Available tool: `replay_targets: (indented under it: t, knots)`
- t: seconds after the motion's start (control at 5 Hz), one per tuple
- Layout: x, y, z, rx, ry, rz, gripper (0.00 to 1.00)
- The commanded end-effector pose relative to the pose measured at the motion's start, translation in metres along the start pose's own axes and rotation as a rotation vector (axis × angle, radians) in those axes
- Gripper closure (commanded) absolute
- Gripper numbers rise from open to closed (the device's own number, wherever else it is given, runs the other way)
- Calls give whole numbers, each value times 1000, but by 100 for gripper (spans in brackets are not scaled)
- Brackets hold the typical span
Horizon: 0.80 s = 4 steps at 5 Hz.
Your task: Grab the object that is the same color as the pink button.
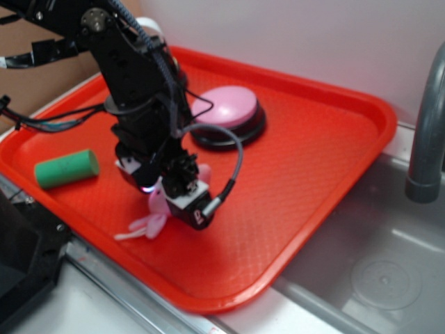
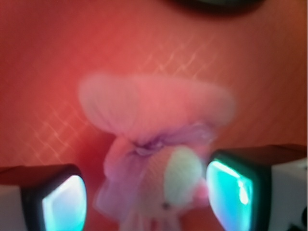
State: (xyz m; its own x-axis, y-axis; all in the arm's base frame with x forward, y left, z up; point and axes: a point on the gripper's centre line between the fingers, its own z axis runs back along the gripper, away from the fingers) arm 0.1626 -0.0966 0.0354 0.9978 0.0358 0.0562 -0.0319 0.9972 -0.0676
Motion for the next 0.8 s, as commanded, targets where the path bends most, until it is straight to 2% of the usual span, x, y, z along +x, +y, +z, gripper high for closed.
replay_targets:
  t: [0.0, 0.2, 0.4, 0.6]
  knots:
    - [0, 0, -3, -3, -35, 33, 100]
    - [2, 1, 6, 29, -66, 62, 100]
    - [6, -3, 37, 13, -61, -2, 100]
    - [16, 10, 81, -75, -54, 49, 100]
